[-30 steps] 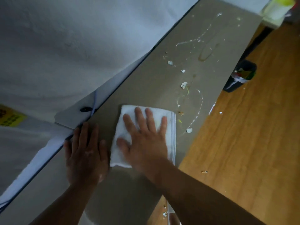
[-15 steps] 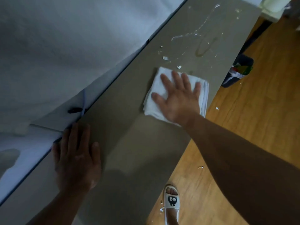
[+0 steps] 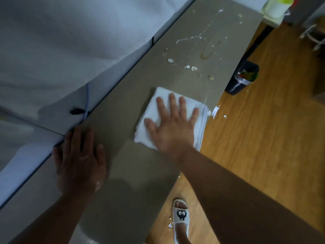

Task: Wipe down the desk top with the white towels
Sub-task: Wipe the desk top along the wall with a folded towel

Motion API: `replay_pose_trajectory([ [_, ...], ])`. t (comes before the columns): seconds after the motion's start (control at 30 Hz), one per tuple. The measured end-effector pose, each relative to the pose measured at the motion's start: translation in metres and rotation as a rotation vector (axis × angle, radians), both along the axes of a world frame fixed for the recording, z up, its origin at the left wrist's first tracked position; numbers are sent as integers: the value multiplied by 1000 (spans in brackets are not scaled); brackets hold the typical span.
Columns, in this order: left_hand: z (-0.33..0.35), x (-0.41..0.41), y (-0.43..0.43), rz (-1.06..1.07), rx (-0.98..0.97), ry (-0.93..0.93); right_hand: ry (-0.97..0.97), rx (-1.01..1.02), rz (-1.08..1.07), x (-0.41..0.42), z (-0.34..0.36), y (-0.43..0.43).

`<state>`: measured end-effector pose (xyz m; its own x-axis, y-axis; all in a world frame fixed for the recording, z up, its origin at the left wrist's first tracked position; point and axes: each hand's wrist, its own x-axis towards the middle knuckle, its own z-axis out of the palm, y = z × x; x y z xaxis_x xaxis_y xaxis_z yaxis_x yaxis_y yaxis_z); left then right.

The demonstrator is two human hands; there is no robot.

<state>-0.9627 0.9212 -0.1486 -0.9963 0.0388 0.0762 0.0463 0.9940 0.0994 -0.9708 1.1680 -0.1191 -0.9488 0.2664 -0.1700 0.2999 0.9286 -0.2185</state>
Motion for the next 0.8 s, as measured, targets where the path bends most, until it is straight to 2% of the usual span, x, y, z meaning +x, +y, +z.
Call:
replay_pose_trajectory([
  [0.13, -1, -2, -1, -16, -9, -36, -1, -17, 120, 75, -2, -37],
  [0.23, -2, -3, -1, -33, 1, -14, 8, -82, 174, 89, -3, -29],
  [0.33, -4, -8, 5, -72, 45, 40, 24, -78, 188, 77, -4, -8],
  [0.5, -3, -32, 43, -267, 61, 51, 31, -30, 51, 32, -6, 40],
  [0.63, -7, -53, 70, -201, 12, -5, 34, -20, -37, -8, -8, 87],
  [0.8, -11, -60, 81, -167, -23, 61, 66, -49, -135, -49, -10, 138],
])
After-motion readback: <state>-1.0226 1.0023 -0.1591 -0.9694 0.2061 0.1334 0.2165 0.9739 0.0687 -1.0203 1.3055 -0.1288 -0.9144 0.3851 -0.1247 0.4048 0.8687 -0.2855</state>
